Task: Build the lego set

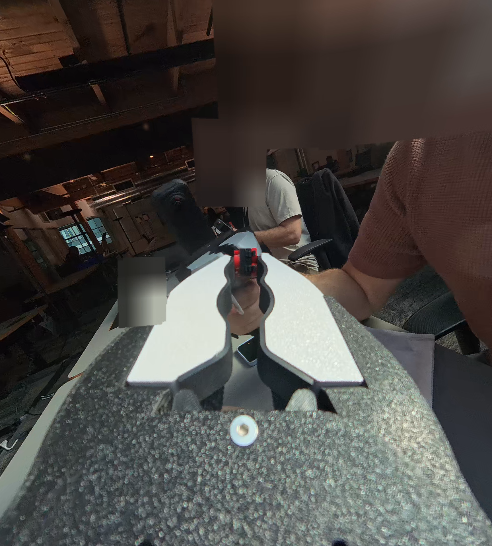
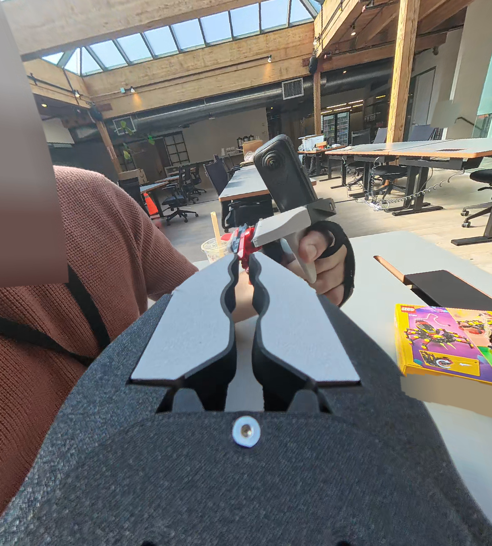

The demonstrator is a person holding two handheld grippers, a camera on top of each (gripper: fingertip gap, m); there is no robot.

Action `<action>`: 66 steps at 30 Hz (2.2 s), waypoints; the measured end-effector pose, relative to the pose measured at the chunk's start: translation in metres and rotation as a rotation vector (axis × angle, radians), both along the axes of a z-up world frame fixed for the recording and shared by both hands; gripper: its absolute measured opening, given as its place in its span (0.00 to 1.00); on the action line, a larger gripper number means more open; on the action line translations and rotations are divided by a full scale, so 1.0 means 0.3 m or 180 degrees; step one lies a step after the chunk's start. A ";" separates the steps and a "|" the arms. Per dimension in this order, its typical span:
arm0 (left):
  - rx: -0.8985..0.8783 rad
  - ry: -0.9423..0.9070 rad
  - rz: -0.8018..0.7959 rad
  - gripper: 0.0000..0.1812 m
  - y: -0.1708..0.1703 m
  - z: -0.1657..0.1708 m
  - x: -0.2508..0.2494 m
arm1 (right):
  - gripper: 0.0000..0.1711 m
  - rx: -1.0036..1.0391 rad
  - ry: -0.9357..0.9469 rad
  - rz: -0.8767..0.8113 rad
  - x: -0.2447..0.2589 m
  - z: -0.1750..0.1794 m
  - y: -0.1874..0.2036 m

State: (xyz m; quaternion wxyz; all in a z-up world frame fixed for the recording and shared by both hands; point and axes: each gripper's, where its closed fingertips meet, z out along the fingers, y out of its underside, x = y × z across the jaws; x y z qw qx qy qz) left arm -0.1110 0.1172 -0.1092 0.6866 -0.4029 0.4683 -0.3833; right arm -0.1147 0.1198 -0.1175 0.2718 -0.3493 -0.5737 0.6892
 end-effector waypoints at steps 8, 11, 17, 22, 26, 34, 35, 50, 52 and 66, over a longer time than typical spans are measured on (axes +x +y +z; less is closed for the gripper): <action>-0.0158 -0.0254 -0.0027 0.07 0.017 0.020 -0.002 | 0.03 0.0442 0.0192 -0.0416 -0.003 0.017 0.017; -0.0349 -0.0551 0.0306 0.07 0.075 0.050 -0.009 | 0.03 0.1058 0.0608 -0.1227 -0.008 0.050 0.082; -0.1384 -0.1239 0.0387 0.07 0.155 0.077 -0.036 | 0.15 0.3325 0.1176 -0.2949 -0.004 0.084 0.144; -0.1529 -0.1069 0.0481 0.07 0.159 0.055 0.001 | 0.11 0.4068 0.1207 -0.3307 -0.024 0.066 0.154; -0.1555 -0.1025 0.0513 0.07 0.165 0.047 0.004 | 0.10 0.4106 0.1108 -0.3262 -0.024 0.057 0.162; -0.1285 -0.1015 0.0630 0.07 0.158 0.079 -0.043 | 0.09 0.4050 0.1044 -0.3069 -0.013 0.046 0.167; -0.1240 -0.0878 0.0670 0.07 0.156 0.073 -0.044 | 0.09 0.4062 0.1040 -0.3013 -0.014 0.042 0.162; -0.1244 -0.0160 0.0733 0.06 0.141 0.018 -0.039 | 0.09 0.4544 0.0822 -0.2981 -0.042 0.006 0.152; -0.1201 -0.0062 0.0823 0.08 0.146 0.008 -0.039 | 0.09 0.4585 0.0823 -0.2974 -0.041 0.004 0.152; -0.1279 0.0124 0.0699 0.08 0.137 -0.022 -0.010 | 0.09 0.4784 0.0807 -0.2797 -0.043 -0.016 0.132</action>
